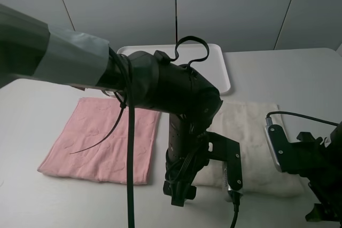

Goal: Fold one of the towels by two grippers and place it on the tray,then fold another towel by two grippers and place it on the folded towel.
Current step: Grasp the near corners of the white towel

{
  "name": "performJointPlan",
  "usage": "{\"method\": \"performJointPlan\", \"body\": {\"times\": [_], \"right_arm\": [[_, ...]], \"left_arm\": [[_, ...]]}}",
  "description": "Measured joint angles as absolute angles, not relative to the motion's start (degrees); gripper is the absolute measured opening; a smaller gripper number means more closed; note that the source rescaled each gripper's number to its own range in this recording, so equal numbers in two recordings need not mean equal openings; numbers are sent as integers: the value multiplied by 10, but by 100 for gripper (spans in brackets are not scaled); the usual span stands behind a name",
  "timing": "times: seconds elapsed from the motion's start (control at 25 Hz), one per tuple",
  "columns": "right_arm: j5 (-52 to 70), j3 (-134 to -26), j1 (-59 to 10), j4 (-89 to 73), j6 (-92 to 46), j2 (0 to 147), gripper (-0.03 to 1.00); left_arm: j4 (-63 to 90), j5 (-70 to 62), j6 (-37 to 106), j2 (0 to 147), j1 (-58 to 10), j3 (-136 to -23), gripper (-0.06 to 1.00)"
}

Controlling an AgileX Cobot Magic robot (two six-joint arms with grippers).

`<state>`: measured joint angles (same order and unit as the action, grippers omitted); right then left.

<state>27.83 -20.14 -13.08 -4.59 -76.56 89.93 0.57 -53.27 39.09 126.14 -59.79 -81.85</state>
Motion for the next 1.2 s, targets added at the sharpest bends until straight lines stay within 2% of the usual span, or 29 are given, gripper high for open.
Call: {"method": "performJointPlan", "body": {"times": [0.16,0.72,0.8,1.0,1.08,1.2], "right_arm": [[260,-201,-131,-28,-760,907,60],[242,-205,-131,-23,-730,922,53],[235,-205,-131,-22,-729,923,44],[211,-208,-131,-20,-727,926,5],[211,-208,-131,-19,-726,926,1],[211,-208,-131,-19,-726,926,0]], "left_arm": [[6,-533,391,1261,-598,-819,100],[0,-532,377,1261,-598,-819,100],[0,-532,377,1261,-598,-819,100],[0,-532,377,1261,-598,-819,100],[0,-530,377,1261,-598,-819,100],[0,-528,377,1261,-598,-819,100]]}}
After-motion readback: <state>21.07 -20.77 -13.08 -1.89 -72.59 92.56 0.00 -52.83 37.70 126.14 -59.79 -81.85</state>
